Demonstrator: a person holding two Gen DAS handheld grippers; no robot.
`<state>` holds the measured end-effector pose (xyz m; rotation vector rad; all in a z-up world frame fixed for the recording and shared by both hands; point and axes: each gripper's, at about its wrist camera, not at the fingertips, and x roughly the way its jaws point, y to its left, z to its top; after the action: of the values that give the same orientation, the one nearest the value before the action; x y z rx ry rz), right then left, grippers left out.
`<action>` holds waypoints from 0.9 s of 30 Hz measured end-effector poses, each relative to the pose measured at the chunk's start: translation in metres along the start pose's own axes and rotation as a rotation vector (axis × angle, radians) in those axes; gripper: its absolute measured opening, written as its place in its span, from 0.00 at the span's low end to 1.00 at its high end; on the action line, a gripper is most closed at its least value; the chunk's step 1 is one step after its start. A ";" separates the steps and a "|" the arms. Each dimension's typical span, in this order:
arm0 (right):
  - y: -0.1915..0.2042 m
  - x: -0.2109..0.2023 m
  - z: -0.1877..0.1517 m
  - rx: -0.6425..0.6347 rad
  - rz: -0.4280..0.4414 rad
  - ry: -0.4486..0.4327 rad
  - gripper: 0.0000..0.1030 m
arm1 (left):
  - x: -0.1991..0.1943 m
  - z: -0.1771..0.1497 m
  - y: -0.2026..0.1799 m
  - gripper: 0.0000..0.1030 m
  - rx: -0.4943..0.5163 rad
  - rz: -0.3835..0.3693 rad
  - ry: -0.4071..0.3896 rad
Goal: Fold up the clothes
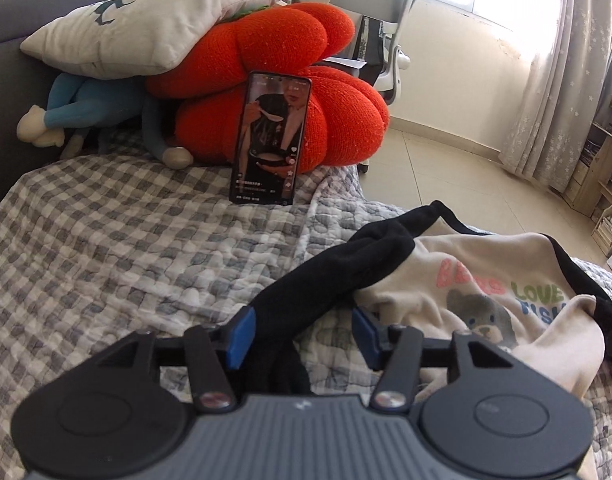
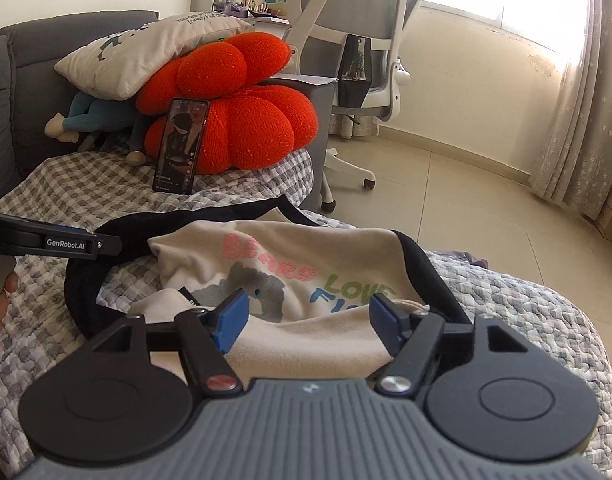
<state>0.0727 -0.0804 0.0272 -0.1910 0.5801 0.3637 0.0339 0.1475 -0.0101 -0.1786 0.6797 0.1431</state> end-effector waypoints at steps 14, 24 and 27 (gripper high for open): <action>0.028 -0.027 -0.016 0.002 0.124 0.003 0.70 | 0.003 -0.025 0.019 0.56 -0.119 -0.015 0.088; 0.061 -0.020 -0.024 -0.072 0.233 0.020 0.70 | 0.010 -0.033 0.013 0.21 -0.093 -0.006 0.103; 0.071 -0.014 -0.025 -0.107 0.229 0.017 0.70 | 0.008 -0.033 0.015 0.16 -0.094 -0.001 0.088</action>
<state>0.0215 -0.0261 0.0092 -0.2310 0.6019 0.6159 0.0171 0.1556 -0.0418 -0.2773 0.7605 0.1668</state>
